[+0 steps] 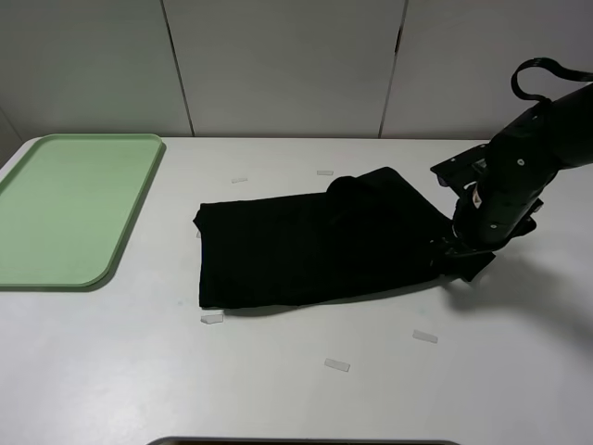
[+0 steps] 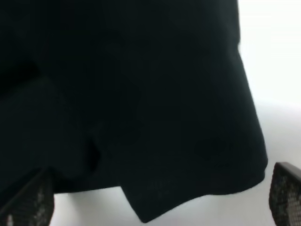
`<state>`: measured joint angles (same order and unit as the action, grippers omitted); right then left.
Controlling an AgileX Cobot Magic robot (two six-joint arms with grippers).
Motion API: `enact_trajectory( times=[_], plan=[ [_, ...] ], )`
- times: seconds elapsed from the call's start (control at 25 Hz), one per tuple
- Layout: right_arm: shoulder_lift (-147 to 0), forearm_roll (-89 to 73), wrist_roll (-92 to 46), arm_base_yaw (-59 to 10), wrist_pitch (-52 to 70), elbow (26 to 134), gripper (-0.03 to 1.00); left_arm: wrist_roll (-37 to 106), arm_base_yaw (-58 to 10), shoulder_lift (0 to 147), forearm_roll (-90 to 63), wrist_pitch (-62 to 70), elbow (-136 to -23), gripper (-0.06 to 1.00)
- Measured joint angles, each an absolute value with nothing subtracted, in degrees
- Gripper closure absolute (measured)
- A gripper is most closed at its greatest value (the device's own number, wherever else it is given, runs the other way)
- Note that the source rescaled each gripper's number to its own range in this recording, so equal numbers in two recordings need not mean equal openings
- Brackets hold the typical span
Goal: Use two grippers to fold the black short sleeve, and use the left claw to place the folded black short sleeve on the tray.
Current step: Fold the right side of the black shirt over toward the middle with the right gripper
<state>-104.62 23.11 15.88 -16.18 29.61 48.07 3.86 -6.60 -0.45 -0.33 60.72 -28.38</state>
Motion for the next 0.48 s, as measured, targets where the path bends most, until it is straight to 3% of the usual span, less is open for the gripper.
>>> enact_trajectory(
  times=[0.48],
  plan=[
    [-105.0,26.0,17.4,-13.3,28.8,47.1,-0.03,3.9,-6.6,-0.5,-0.3,60.7,-28.4,-0.06]
  ],
)
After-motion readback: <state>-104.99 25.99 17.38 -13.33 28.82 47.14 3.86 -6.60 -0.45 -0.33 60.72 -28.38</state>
